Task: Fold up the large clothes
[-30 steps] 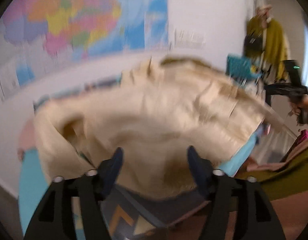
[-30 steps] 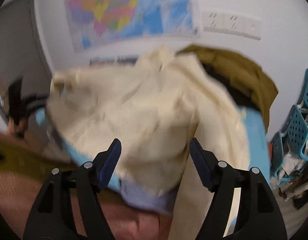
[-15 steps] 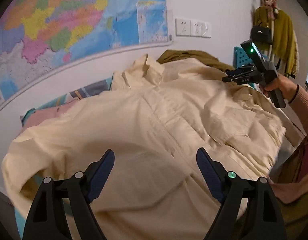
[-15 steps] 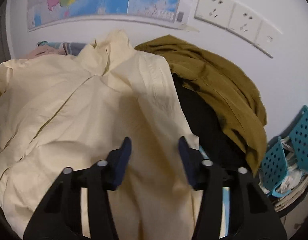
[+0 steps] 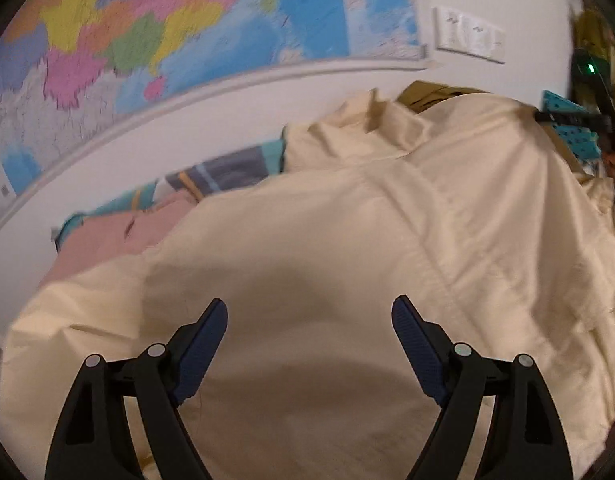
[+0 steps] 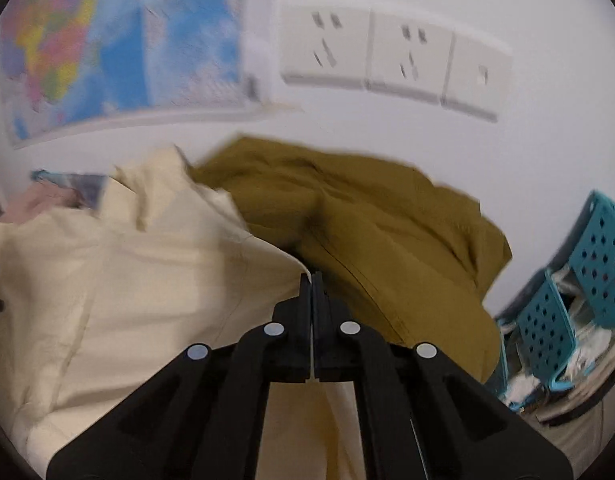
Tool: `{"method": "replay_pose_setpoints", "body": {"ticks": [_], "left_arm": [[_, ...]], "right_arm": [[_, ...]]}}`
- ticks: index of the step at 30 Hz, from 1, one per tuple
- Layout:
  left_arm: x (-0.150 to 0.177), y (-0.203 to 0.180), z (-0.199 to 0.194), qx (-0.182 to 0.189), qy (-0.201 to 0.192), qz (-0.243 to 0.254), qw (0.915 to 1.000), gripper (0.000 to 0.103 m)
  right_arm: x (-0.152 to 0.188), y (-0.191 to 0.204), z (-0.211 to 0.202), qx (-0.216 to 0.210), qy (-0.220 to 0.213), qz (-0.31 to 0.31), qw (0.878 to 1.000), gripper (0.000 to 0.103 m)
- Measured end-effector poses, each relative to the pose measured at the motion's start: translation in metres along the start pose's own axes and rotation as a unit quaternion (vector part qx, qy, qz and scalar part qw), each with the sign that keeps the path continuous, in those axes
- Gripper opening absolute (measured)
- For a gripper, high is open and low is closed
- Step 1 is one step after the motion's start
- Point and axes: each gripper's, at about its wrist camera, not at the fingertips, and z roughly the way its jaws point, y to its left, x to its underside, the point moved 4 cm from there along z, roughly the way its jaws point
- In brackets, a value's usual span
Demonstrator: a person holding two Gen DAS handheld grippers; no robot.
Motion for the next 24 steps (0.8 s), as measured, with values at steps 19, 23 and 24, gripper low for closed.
{"method": "replay_pose_setpoints", "body": {"ticks": [19,23,24], "left_arm": [[-0.011,-0.021,-0.040,0.045,-0.032,0.013,0.9984,0.082],[-0.014,-0.045,-0.041,0.061,-0.035,0.046,0.9965,0.082],[-0.014,-0.050,-0.040,0.066,-0.034,0.052,0.9959,0.082]], "right_arm": [[0.091,-0.012,-0.092,-0.029,-0.007,0.029,0.999,0.068],[0.149,-0.044,-0.099,-0.020,0.053,0.076,0.996,0.073],[0.166,-0.050,-0.101,-0.020,0.072,0.082,0.994,0.073]]}}
